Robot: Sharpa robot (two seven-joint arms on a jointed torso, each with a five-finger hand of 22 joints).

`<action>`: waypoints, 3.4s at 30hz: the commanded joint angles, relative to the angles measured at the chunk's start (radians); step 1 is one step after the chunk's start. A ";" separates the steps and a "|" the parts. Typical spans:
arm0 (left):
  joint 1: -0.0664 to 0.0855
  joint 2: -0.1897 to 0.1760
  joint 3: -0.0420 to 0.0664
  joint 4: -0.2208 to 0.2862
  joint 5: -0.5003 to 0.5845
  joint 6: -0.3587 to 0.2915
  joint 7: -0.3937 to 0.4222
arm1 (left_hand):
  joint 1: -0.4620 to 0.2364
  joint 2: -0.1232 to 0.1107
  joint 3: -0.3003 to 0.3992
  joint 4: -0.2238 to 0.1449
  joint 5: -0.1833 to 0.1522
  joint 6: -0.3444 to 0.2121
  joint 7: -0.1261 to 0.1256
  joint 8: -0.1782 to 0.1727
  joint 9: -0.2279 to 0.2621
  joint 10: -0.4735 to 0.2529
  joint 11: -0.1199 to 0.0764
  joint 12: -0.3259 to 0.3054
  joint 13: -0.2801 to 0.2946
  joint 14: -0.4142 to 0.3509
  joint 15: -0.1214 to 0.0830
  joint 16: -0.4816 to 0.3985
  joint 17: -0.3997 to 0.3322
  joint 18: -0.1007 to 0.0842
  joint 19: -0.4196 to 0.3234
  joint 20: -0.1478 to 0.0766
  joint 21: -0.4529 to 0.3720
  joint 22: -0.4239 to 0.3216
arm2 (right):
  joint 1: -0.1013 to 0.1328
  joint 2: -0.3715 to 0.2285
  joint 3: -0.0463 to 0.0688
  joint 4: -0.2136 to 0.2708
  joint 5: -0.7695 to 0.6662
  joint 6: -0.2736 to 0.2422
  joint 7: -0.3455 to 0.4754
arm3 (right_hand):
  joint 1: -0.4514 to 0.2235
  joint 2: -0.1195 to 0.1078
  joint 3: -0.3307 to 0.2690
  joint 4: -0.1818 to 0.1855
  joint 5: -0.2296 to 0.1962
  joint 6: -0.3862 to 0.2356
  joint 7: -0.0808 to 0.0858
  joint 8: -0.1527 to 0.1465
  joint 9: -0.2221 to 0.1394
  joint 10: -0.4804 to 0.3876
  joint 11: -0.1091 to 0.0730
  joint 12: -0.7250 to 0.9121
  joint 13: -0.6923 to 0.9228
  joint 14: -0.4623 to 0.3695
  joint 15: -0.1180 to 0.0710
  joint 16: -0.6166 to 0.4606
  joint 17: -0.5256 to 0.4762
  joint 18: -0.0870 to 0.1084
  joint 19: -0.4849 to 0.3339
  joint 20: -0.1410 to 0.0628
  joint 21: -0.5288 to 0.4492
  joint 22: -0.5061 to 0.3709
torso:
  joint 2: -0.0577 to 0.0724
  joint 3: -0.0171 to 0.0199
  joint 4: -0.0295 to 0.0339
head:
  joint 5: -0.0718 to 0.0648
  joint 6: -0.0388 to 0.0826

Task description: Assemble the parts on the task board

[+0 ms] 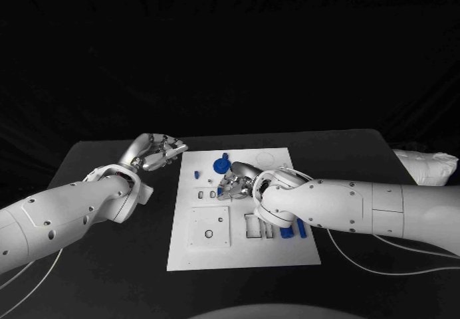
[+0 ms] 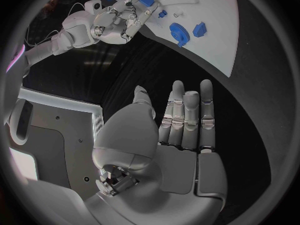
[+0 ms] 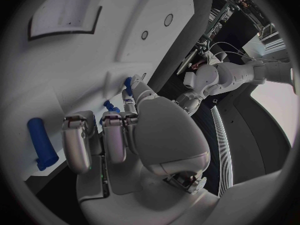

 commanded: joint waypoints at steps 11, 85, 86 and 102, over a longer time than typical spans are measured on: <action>0.001 0.004 0.001 -0.002 -0.005 0.007 0.010 | 0.012 0.005 -0.006 0.002 0.005 0.004 0.000 -0.006 0.002 0.009 0.000 -0.005 -0.002 0.007 0.000 -0.002 0.002 0.007 0.007 0.002 -0.006 0.001 | -0.002 -0.004 0.000 0.011 -0.017 0.032 -0.006 | -0.033 -0.081 -0.036 -0.020 0.018 -0.116 0.020 -0.005 -0.028 0.106 0.019 -0.004 0.258 0.108 0.022 0.004 0.263 -0.007 0.105 0.024 0.004 0.263 | 0.001 0.0004 0.0005 | -0.007 0.001; 0.155 0.058 0.001 0.211 -0.264 0.631 -0.751 | -0.310 -0.281 0.148 0.013 0.139 0.075 -0.022 0.098 0.135 0.545 -0.012 0.858 1.045 0.486 -0.007 0.494 0.568 -0.171 0.768 -0.007 0.812 0.568 | 0.184 -0.401 -0.012 0.209 0.652 0.122 0.131 | -0.324 0.133 -0.145 0.216 0.166 -0.254 0.097 0.028 -0.018 0.106 0.095 -0.004 0.258 0.108 0.099 0.004 0.263 -0.007 0.105 0.098 0.004 0.263 | -0.010 0.0034 -0.0075 | 0.086 -0.015; 0.155 0.062 0.001 0.209 -0.267 0.635 -0.764 | -0.312 -0.271 0.154 0.013 0.145 0.089 -0.027 0.103 0.141 0.545 -0.016 0.858 1.045 0.486 -0.011 0.494 0.568 -0.171 0.768 -0.009 0.812 0.568 | 0.183 -0.401 -0.012 0.209 0.652 0.123 0.130 | -0.324 0.134 -0.145 0.215 0.166 -0.254 0.097 0.028 -0.018 0.106 0.095 -0.004 0.258 0.108 0.099 0.004 0.263 -0.007 0.105 0.098 0.004 0.263 | -0.010 0.0036 -0.0077 | 0.086 -0.016; 0.154 0.133 0.001 0.150 -0.304 0.679 -0.911 | -0.282 -0.225 0.198 0.009 0.276 0.158 -0.056 0.085 0.184 0.545 -0.046 0.858 1.045 0.486 -0.040 0.494 0.568 -0.171 0.768 -0.037 0.812 0.568 | 0.179 -0.401 -0.012 0.202 0.646 0.123 0.120 | -0.320 0.140 -0.149 0.214 0.173 -0.251 0.097 0.038 -0.015 0.106 0.095 -0.004 0.258 0.108 0.099 0.004 0.263 -0.007 0.105 0.099 0.004 0.263 | -0.010 0.0033 -0.0083 | 0.084 -0.018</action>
